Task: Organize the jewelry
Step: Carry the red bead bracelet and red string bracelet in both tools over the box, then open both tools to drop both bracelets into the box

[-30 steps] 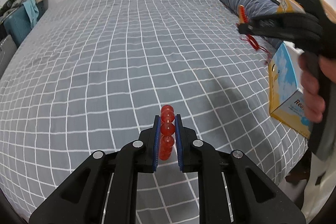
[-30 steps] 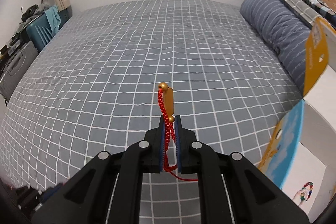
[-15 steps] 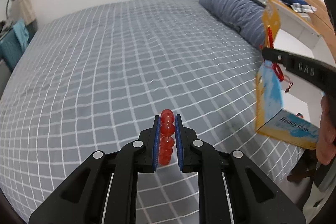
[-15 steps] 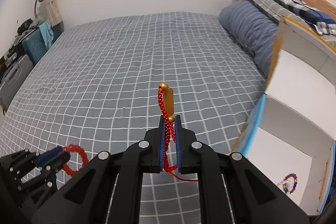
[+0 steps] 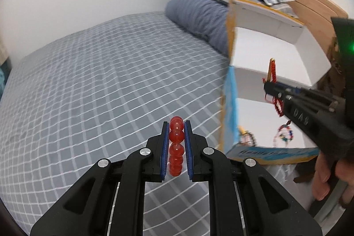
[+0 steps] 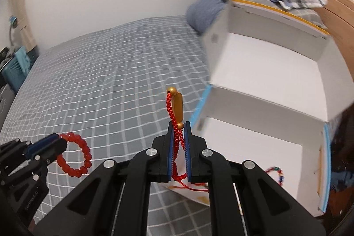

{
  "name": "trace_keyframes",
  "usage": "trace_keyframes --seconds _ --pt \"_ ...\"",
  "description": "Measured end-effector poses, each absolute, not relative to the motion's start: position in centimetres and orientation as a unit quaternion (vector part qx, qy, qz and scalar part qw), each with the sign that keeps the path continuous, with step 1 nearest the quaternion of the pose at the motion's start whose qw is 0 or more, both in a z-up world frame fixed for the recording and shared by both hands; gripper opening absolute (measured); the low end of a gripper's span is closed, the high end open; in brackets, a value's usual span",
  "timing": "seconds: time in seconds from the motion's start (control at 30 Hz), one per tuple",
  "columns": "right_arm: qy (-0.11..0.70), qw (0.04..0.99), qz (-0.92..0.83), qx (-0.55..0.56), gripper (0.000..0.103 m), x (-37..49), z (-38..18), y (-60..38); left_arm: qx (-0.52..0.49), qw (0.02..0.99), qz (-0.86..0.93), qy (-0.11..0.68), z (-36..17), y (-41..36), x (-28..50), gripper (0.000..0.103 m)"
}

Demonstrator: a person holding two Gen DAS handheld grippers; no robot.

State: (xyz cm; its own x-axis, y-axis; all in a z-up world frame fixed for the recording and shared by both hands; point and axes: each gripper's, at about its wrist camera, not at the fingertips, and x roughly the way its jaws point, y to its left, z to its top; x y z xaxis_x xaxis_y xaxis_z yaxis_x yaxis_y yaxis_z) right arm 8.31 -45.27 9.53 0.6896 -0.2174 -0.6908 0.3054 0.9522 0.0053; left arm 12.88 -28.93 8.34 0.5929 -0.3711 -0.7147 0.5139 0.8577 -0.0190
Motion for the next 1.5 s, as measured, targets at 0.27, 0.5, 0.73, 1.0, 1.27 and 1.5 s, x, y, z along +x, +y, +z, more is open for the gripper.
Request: trace_keyframes --seconds 0.27,0.5,0.73,1.0,1.27,1.5 --pt "0.373 0.901 -0.200 0.098 0.008 4.7 8.3 -51.6 0.109 0.870 -0.298 0.379 8.5 -35.6 12.1 0.013" --pt "0.381 0.884 -0.243 0.121 0.008 2.6 6.6 -56.5 0.129 0.855 -0.328 0.379 8.2 -41.2 11.4 0.013" --pt "0.408 0.856 -0.280 0.150 0.008 1.7 3.8 -60.5 0.143 0.836 -0.352 0.396 5.3 -45.9 11.9 0.013" --pt "0.430 0.834 -0.304 0.167 0.008 1.5 1.2 -62.8 0.163 0.818 -0.361 0.417 1.2 -48.9 12.7 0.013" --pt "0.433 0.827 -0.308 0.183 0.027 1.4 0.5 -63.1 0.170 0.811 -0.356 0.433 -0.7 -49.6 13.9 0.015" --pt "0.399 0.844 -0.312 0.177 0.068 0.3 2.6 -62.1 0.156 0.825 -0.350 0.415 1.1 -47.9 13.8 0.050"
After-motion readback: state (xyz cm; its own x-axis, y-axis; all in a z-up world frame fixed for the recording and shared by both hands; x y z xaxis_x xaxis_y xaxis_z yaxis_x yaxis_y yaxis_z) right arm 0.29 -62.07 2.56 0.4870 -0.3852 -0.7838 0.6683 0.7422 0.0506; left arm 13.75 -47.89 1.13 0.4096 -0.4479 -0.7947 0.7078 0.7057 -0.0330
